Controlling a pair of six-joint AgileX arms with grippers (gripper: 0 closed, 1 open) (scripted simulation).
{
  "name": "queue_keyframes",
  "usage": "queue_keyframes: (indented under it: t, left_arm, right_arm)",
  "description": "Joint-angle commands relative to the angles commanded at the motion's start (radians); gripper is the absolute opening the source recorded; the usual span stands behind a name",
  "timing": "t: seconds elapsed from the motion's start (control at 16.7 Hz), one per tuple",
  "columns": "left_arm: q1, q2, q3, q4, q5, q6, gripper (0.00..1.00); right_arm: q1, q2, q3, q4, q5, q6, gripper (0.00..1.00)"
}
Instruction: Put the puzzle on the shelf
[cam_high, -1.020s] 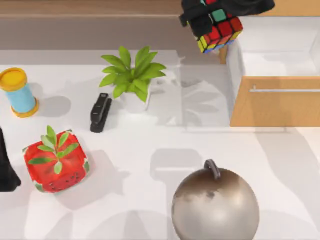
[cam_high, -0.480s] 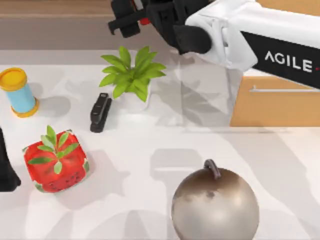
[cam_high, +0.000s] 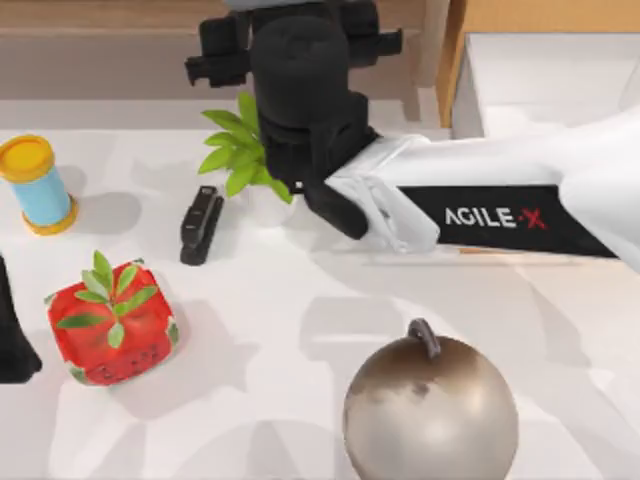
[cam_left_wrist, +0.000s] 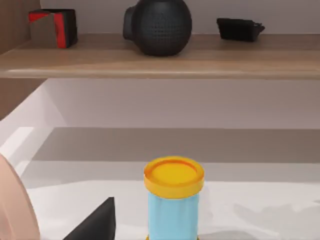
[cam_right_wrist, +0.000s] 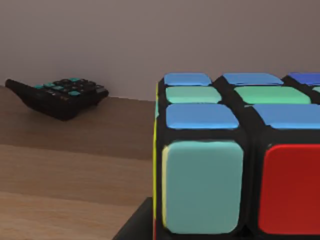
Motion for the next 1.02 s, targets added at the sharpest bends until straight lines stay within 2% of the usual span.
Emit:
queue_keyframes:
  t: [0.36,0.84,1.02]
  left_arm:
    - [0.0,0.0,0.0,0.0,0.0,0.0,1.0]
    - [0.0,0.0,0.0,0.0,0.0,0.0,1.0]
    - [0.0,0.0,0.0,0.0,0.0,0.0,1.0]
  right_arm:
    - [0.021,0.092,-0.05,0.284,0.107,-0.026,0.0]
    - [0.015,0.098,-0.047,0.302,0.112,-0.028,0.0]
    - [-0.01,0.131,0.018,0.3,0.083,-0.056,0.0]
